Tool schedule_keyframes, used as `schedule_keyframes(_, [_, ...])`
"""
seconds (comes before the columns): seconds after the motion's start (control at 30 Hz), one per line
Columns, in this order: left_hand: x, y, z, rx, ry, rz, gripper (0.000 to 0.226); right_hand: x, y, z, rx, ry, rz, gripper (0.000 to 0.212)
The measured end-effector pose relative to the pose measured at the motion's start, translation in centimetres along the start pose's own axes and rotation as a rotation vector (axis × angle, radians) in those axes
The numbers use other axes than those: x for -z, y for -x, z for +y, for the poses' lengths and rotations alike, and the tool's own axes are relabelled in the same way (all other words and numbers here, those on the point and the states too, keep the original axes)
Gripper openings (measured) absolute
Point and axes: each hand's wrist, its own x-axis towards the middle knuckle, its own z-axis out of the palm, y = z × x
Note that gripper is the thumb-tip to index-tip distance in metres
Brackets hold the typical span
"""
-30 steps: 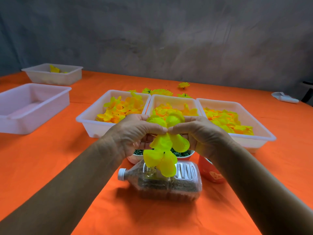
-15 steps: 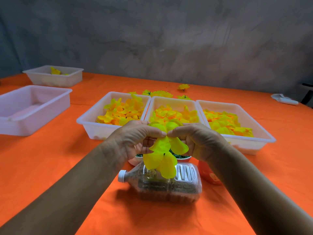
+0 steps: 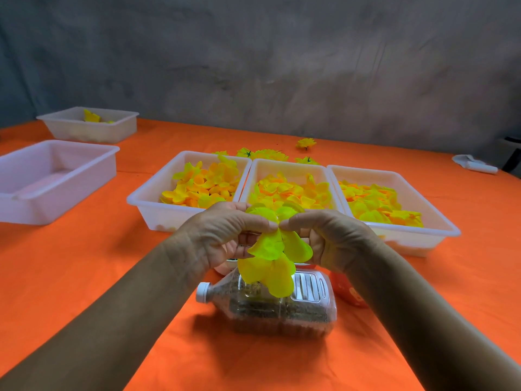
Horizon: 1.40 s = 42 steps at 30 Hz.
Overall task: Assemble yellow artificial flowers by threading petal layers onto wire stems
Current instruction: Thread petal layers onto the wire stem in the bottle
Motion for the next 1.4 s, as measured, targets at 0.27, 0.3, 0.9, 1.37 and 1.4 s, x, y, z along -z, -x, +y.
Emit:
schedule_keyframes(0.27, [0.5, 0.0, 0.1, -0.16, -0.145, 0.045, 0.033, 0.0, 0.0, 0.1, 0.082, 0.031, -0.042, 0.02])
schedule_keyframes(0.3, [0.5, 0.0, 0.1, -0.181, -0.163, 0.051, 0.032, 0.0, 0.1, 0.2, 0.087, 0.038, -0.044, 0.022])
schedule_keyframes(0.9, [0.1, -0.1, 0.0, -0.035, -0.032, -0.014, 0.076, 0.3, -0.3, 0.4, -0.043, -0.066, -0.041, 0.019])
schedule_keyframes(1.37, [0.0, -0.9, 0.0, 0.146, 0.097, -0.057, 0.026, 0.2, -0.7, 0.6, -0.075, -0.132, 0.024, 0.028])
schedule_keyframes(1.4, [0.1, -1.1, -0.1, 0.151, 0.117, -0.055, 0.031, 0.2, -0.7, 0.5, -0.073, -0.13, 0.032, 0.023])
